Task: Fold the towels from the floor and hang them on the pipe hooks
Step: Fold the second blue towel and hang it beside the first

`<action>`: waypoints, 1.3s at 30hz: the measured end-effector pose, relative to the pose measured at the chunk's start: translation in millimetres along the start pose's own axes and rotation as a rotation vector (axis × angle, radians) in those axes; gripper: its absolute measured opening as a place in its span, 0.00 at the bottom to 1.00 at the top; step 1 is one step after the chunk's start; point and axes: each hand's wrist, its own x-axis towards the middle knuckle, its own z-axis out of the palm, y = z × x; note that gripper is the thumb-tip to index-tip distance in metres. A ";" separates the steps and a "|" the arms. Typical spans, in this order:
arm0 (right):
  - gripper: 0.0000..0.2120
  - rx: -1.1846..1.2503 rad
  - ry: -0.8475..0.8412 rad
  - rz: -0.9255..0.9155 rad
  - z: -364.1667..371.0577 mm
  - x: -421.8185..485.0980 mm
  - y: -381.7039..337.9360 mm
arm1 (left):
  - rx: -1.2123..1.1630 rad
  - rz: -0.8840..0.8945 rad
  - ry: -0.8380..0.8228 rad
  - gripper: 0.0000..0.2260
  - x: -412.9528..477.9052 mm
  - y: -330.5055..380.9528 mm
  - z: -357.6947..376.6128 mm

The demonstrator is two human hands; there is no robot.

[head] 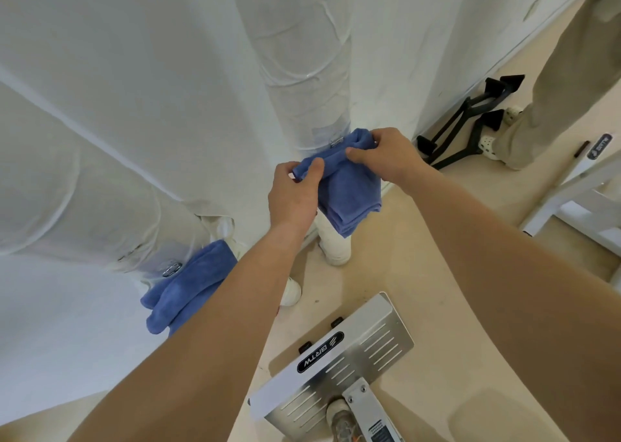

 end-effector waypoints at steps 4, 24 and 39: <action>0.12 0.031 -0.015 0.088 7.1 -0.1 -4.4 | 0.136 0.028 0.042 0.07 7.1 -8.2 7.9; 0.19 -0.164 -0.007 -0.278 -1.7 -33.0 20.6 | 0.360 0.371 0.060 0.08 -8.2 -12.9 16.5; 0.20 -0.286 0.104 -0.315 23.1 -9.9 32.6 | 0.732 0.573 0.247 0.12 8.3 -31.8 25.3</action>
